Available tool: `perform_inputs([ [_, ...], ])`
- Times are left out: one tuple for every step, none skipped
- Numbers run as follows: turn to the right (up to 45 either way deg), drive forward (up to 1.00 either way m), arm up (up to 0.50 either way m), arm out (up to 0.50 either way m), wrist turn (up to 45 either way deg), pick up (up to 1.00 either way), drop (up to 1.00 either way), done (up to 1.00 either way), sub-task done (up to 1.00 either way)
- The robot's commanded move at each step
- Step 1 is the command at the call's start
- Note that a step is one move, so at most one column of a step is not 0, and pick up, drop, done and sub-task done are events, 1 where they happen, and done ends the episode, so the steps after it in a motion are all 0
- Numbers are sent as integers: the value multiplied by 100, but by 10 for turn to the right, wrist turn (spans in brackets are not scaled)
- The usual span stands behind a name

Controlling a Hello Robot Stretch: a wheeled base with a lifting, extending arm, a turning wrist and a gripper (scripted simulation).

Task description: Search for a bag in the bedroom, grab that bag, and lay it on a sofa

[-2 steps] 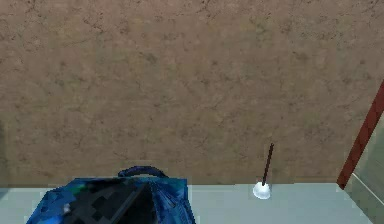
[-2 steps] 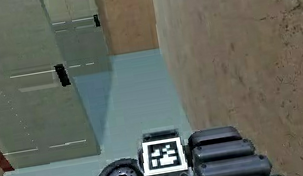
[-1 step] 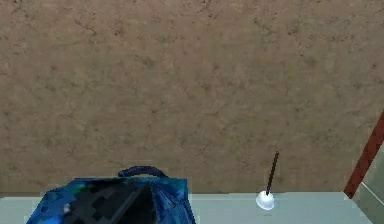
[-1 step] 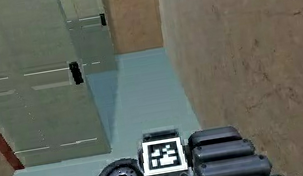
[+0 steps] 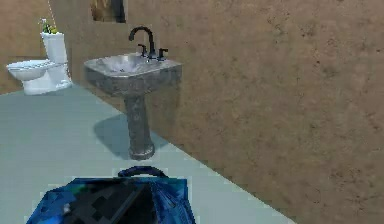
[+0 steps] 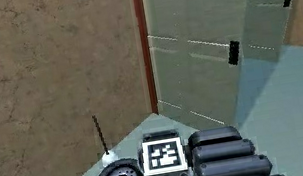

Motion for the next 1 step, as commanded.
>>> perform_inputs([
  [-390, 0, 0, 0, 0, 0, 0, 0, 0],
])
